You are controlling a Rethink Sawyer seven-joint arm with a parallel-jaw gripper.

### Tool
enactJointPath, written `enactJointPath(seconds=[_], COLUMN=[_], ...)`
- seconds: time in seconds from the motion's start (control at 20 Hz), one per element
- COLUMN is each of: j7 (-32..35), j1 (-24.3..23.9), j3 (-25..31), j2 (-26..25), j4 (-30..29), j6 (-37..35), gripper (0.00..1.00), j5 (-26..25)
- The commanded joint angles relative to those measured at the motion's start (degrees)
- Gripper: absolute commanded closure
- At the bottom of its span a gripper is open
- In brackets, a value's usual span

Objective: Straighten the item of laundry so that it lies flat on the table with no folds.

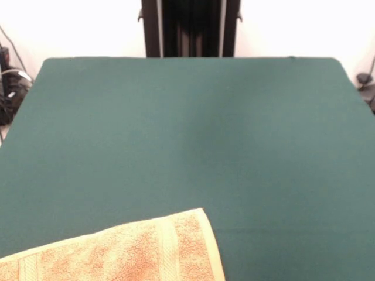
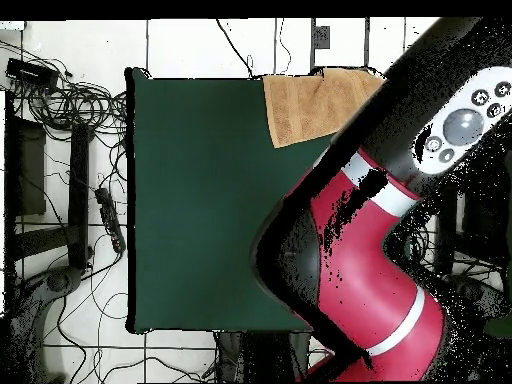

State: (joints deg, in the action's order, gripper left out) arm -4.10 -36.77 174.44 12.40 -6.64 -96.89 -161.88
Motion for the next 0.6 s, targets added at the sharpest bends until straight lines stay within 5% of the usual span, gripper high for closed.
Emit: enactJointPath(seconds=[0.05,0.6], j7=[20.9,24.7], j1=[1.6,1.7], j3=[0.3,0.3], j2=[-1.9,-3.4], j4=[9.7,10.1], j6=[2.1,2.9], gripper=[1.0,1.0], j5=[-0.6,0.7])
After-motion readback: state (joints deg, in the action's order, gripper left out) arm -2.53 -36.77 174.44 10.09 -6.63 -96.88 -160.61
